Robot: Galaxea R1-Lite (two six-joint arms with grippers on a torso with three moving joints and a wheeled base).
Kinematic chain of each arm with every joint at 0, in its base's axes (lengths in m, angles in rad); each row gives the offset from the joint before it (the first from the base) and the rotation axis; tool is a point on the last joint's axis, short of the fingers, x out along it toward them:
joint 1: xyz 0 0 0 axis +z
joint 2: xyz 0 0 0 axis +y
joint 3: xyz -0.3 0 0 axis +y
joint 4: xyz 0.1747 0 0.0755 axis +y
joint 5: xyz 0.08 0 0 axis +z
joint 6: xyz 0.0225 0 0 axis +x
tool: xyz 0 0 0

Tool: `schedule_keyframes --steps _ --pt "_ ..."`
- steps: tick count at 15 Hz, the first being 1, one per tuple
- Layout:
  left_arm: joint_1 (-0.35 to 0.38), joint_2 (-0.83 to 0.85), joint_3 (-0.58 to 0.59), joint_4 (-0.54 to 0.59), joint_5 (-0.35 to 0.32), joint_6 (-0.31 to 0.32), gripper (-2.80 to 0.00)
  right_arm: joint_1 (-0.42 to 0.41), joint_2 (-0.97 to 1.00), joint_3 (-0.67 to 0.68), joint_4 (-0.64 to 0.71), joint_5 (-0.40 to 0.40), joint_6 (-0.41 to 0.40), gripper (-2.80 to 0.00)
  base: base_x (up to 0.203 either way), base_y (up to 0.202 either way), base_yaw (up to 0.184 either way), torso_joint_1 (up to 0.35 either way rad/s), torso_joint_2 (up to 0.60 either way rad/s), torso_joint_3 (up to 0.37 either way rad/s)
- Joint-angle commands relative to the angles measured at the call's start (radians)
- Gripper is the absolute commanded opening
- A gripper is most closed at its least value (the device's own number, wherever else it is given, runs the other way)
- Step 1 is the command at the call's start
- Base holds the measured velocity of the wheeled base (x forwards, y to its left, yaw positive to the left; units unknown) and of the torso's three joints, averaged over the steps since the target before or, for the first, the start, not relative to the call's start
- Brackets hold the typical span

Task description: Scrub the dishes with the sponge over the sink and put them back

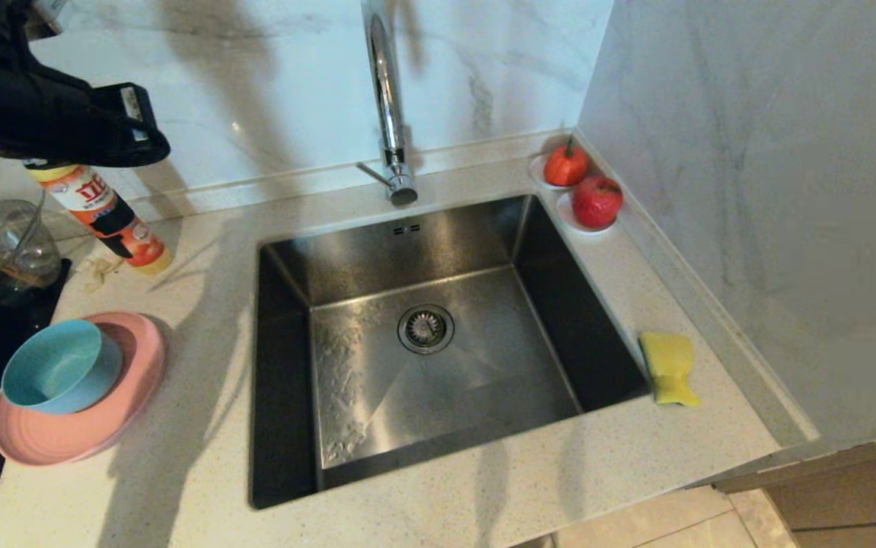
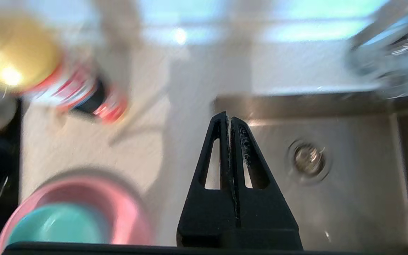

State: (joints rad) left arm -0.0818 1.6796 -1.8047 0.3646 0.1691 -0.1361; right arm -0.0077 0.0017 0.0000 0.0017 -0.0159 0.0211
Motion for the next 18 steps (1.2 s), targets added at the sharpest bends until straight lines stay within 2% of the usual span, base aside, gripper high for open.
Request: schedule_keyframes --steps 1,4,6,11,15,18 --pt "-0.096 -0.098 0.038 -0.015 0.024 0.001 -2.80 0.000 0.001 0.002 0.000 0.000 0.000 -2.80 0.000 0.000 0.000 0.000 0.00 0.000" --pt "-0.139 -0.330 0.187 -0.016 0.045 0.006 -2.80 0.000 0.001 0.002 0.000 -0.001 0.000 -2.80 0.000 0.000 0.000 0.000 0.00 0.000" --pt "-0.133 -0.499 0.299 0.002 0.094 0.000 -2.80 0.000 0.001 0.002 0.000 0.001 0.000 -2.80 0.000 0.000 0.000 0.000 0.00 0.000" --pt "-0.011 -0.945 0.641 0.029 0.154 0.001 -2.80 0.000 0.001 0.001 0.000 0.000 0.000 -2.80 0.000 0.000 0.000 0.000 0.00 0.000" --pt "0.046 -1.280 0.945 0.025 0.148 0.070 -2.80 0.000 0.001 0.002 0.000 0.001 0.000 -2.80 0.000 0.000 0.000 0.000 0.00 0.000" --pt "0.057 -1.492 1.192 0.026 0.074 0.099 -2.80 0.000 0.001 0.000 0.000 -0.001 0.001 -2.80 0.000 0.000 0.000 0.000 0.00 0.000"
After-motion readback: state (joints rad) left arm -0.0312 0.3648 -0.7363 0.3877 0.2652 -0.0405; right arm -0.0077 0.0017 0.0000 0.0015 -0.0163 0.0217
